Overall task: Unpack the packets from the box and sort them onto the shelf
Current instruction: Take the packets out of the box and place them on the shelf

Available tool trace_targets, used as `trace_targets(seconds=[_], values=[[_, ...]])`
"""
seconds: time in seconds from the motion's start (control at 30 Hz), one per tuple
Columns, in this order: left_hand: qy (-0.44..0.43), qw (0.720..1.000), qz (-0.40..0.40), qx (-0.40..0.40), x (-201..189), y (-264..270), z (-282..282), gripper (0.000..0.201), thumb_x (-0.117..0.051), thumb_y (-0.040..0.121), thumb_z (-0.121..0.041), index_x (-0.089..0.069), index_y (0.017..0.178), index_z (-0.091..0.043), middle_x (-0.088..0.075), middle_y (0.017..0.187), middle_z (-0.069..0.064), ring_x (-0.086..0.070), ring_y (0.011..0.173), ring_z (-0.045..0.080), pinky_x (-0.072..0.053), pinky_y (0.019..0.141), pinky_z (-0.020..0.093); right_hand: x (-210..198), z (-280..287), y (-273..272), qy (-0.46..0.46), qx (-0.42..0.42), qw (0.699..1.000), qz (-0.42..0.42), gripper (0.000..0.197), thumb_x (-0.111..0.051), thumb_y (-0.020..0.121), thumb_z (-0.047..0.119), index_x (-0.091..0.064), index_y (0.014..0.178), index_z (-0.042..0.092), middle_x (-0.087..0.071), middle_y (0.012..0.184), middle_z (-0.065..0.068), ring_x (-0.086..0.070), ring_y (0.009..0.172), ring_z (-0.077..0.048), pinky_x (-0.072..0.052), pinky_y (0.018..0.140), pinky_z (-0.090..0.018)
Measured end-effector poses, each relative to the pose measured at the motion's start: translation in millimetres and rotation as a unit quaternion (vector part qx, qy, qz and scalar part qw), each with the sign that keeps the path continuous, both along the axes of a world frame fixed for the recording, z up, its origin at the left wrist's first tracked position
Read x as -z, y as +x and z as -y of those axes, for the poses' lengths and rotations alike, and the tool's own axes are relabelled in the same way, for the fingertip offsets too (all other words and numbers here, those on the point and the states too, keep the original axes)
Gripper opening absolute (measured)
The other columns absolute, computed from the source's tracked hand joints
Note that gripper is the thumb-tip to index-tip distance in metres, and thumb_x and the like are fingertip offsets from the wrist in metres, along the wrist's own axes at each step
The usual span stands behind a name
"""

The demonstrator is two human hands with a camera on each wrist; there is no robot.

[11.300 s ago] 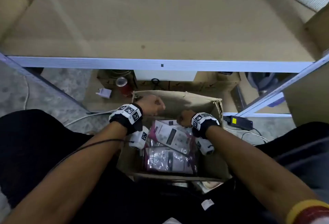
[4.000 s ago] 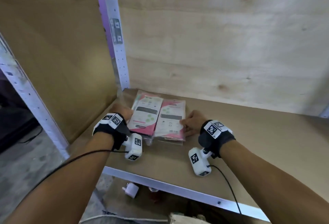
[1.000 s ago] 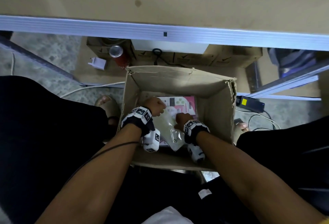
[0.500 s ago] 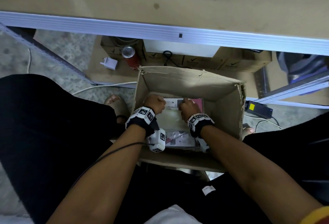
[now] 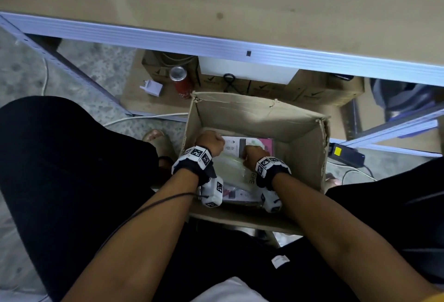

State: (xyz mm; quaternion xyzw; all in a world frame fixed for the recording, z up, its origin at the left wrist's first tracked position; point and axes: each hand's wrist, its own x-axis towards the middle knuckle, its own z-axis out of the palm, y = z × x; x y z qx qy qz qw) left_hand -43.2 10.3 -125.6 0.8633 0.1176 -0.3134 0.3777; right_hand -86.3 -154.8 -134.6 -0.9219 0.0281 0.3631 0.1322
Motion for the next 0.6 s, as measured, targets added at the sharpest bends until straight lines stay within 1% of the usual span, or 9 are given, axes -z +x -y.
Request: trace_targets(seconds=[0.07,0.13,0.2,0.27,0.33,0.4,0.43,0.5,0.6], values=[[0.005,1.0,-0.009,0.001,1,0,2,0.025,-0.055,0.093,-0.015,-0.072,0.102,0.0,-0.074,0.103,0.021,-0.071,0.1,0.037,-0.058,0.089,0.046,-9,5,-2,0.012,0.001,0.999,-0.036,0.028,-0.062,0.09,0.014,-0.068,0.117,0.008,-0.066,0.121,-0.012,-0.06,0.115,-0.03,-0.049,0.098,-0.034],[0.014,0.999,-0.028,0.011,2,1,3,0.028,-0.053,0.093,-0.014,-0.07,0.106,0.003,-0.072,0.107,0.024,-0.07,0.102,0.039,-0.058,0.089,0.047,-18,14,-2,0.035,0.02,0.998,-0.043,0.027,-0.062,0.09,0.013,-0.071,0.115,0.008,-0.067,0.122,-0.01,-0.06,0.116,-0.028,-0.048,0.098,-0.028],[0.036,0.998,-0.051,0.029,3,1,3,0.032,-0.05,0.094,-0.013,-0.067,0.112,0.007,-0.069,0.113,0.027,-0.068,0.105,0.041,-0.057,0.09,0.049,-28,22,-2,0.051,0.048,0.997,-0.028,0.025,-0.065,0.089,0.011,-0.072,0.112,0.006,-0.068,0.121,-0.01,-0.061,0.115,-0.026,-0.045,0.094,-0.024],[0.048,0.997,-0.056,0.032,4,1,5,0.033,-0.051,0.094,-0.012,-0.061,0.12,0.006,-0.066,0.12,0.027,-0.066,0.108,0.042,-0.056,0.092,0.046,-36,30,-1,0.046,0.061,0.997,-0.001,0.024,-0.065,0.088,0.009,-0.072,0.11,0.004,-0.069,0.12,-0.012,-0.062,0.113,-0.027,-0.043,0.093,-0.024],[0.047,0.997,-0.049,0.036,6,0,8,0.034,-0.055,0.094,-0.011,-0.057,0.125,0.003,-0.063,0.124,0.024,-0.064,0.11,0.039,-0.054,0.091,0.041,-44,37,0,0.025,0.075,0.997,0.025,0.024,-0.061,0.089,0.01,-0.072,0.11,0.006,-0.068,0.122,-0.012,-0.061,0.115,-0.029,-0.043,0.094,-0.026],[0.059,0.994,-0.074,0.063,12,-3,10,0.038,-0.059,0.094,-0.012,-0.056,0.128,0.004,-0.063,0.126,0.023,-0.064,0.113,0.037,-0.054,0.093,0.039,-52,41,0,0.016,0.081,0.996,0.046,0.022,-0.058,0.09,0.009,-0.07,0.108,0.005,-0.066,0.122,-0.015,-0.06,0.116,-0.033,-0.046,0.092,-0.031],[0.055,0.991,-0.091,0.082,17,-6,11,0.038,-0.06,0.094,-0.012,-0.058,0.127,0.005,-0.065,0.125,0.022,-0.065,0.113,0.036,-0.056,0.093,0.039,-57,42,0,0.012,0.081,0.995,0.056,0.021,-0.056,0.09,0.009,-0.067,0.107,0.003,-0.065,0.121,-0.017,-0.06,0.115,-0.035,-0.048,0.091,-0.034],[0.051,0.985,-0.117,0.113,24,-11,14,0.033,-0.06,0.093,-0.013,-0.066,0.121,0.002,-0.069,0.12,0.02,-0.068,0.111,0.034,-0.057,0.093,0.041,-69,46,-4,0.003,0.084,0.993,0.081,0.019,-0.054,0.089,0.008,-0.061,0.106,0.004,-0.062,0.12,-0.018,-0.058,0.112,-0.036,-0.05,0.093,-0.038],[0.066,0.977,-0.112,0.166,30,-17,22,0.03,-0.063,0.092,-0.016,-0.07,0.118,-0.003,-0.071,0.119,0.016,-0.067,0.112,0.031,-0.055,0.093,0.034,-87,54,-11,0.003,0.099,0.988,0.119,0.019,-0.055,0.087,0.007,-0.057,0.106,0.008,-0.058,0.117,-0.016,-0.056,0.111,-0.036,-0.049,0.094,-0.045]])
